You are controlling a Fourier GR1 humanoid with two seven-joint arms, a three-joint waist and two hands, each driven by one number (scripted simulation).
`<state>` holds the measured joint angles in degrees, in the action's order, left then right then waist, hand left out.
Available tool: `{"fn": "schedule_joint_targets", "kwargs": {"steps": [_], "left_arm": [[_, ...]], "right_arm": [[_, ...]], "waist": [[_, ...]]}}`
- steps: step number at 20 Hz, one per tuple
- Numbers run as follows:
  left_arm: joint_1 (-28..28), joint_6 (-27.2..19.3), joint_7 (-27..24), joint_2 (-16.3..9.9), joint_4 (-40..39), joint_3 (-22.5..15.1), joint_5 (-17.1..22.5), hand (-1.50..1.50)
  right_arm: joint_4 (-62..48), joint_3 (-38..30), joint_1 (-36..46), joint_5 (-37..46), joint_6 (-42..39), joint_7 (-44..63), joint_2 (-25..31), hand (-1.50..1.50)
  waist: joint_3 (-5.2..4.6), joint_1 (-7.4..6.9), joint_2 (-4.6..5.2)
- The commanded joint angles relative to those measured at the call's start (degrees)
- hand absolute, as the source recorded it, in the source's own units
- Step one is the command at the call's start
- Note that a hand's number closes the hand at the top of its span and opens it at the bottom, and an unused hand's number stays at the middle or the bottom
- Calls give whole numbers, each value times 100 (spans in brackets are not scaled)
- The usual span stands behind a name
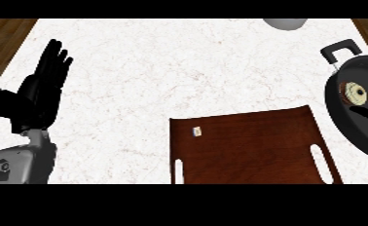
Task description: Pick the cupcake from the tray and place it in the pot
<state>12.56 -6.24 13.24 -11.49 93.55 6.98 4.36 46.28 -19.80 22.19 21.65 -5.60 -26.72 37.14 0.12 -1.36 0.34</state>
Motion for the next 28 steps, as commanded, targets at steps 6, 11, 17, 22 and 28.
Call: {"fn": "schedule_joint_targets", "kwargs": {"steps": [6, 11, 17, 22, 28], "left_arm": [[51, 28, 230, -122, 166, 166, 112, 0], [-217, -105, 133, 193, 293, -167, -123, 0], [152, 34, 173, -42, 3, 62, 0, 0], [-167, 93, -82, -28, 27, 122, 17, 0], [-17, 40, -72, 67, -11, 81, 26, 0]], "right_arm": [[-1208, -1123, 577, -1475, -1432, -817, 358, -150], [-2127, -1398, 1027, -1692, -1901, -689, 995, -150], [-3057, -1650, 735, -1787, -2789, -1238, 1878, -150], [-3115, -1700, 147, -1877, -3391, -1681, 2267, -150], [-3108, -1636, -100, -1856, -3471, -1873, 2397, -150]], "waist": [[-1, 71, -16], [-1, 37, -7], [18, -17, 35], [20, 35, 13], [35, 38, 17]]}}
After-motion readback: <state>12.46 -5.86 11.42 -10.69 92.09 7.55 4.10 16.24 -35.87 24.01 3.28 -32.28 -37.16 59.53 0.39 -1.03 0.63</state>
